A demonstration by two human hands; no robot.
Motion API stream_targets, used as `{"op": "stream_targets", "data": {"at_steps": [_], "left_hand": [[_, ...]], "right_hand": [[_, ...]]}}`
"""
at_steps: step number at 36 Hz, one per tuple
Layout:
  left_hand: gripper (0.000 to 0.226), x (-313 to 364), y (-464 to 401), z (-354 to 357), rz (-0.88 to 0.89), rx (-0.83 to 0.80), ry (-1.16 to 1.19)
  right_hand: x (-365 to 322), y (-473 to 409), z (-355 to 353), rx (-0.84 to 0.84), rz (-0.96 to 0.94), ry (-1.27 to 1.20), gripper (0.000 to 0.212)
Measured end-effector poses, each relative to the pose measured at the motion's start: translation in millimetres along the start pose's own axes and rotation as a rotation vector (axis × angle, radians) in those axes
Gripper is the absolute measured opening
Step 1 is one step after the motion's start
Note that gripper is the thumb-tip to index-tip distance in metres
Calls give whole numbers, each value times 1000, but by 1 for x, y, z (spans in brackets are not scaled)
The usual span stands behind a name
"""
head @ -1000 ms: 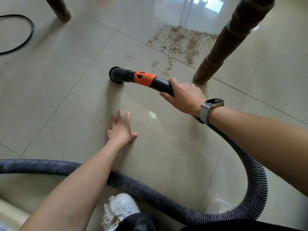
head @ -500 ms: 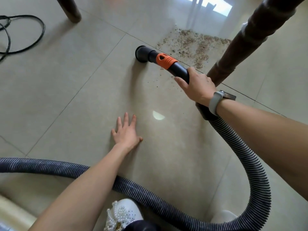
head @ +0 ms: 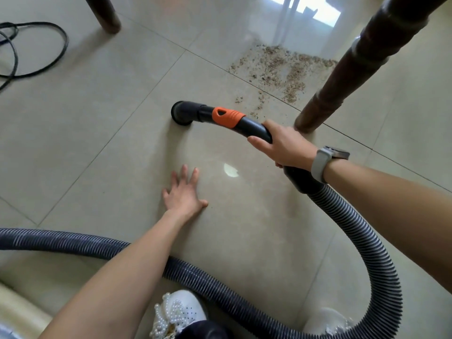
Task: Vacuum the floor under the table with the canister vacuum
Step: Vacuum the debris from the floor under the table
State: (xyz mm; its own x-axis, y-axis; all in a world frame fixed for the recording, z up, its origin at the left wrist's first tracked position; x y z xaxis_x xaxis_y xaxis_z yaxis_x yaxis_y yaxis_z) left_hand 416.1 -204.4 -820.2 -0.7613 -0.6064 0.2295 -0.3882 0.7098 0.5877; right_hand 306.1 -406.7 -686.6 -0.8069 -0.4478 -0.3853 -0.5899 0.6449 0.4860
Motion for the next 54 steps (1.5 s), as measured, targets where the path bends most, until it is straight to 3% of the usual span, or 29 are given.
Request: {"op": "stream_targets", "data": {"at_steps": [10,17,23,29,34,42,49,54], "left_hand": [[92,3,2,-6,33,49,24],[86,-1,18,-2,34,103,98],[81,-34,52,6,-57,156,69],[69,-66,83,17,-120,121,-8],[63,-93,116,24,-105,99,-23],[111,-97,152,42,192,60,-63],[63,-79,148,55,459,-4,-309],[50,-100,144,29,391,138,-335]], "right_hand": [[19,20,-31,282,83,229,41],[29,30,-24,213,19,127,39],[18,39,-4,91,-30,194,34],[-29,38,19,170,-128,298,31],[-88,35,40,191,-295,379,43],[-131,38,85,139,-440,461,44],[-113,24,85,100,-358,379,44],[-103,13,77,65,-286,313,40]]}}
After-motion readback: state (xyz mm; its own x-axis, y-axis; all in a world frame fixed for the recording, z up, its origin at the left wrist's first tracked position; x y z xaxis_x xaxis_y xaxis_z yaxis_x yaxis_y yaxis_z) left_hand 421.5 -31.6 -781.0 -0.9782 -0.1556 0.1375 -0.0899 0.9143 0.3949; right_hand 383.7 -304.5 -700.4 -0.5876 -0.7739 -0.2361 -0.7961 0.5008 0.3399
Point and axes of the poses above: each hand's wrist, its own y-axis away from the middle knuckle, its own z-axis out of the palm, x = y × z, the point moved 10 cm from there along -y, towards the middle knuckle, and after that the axes turned 13 degrees about z, right-handed, at the moved point
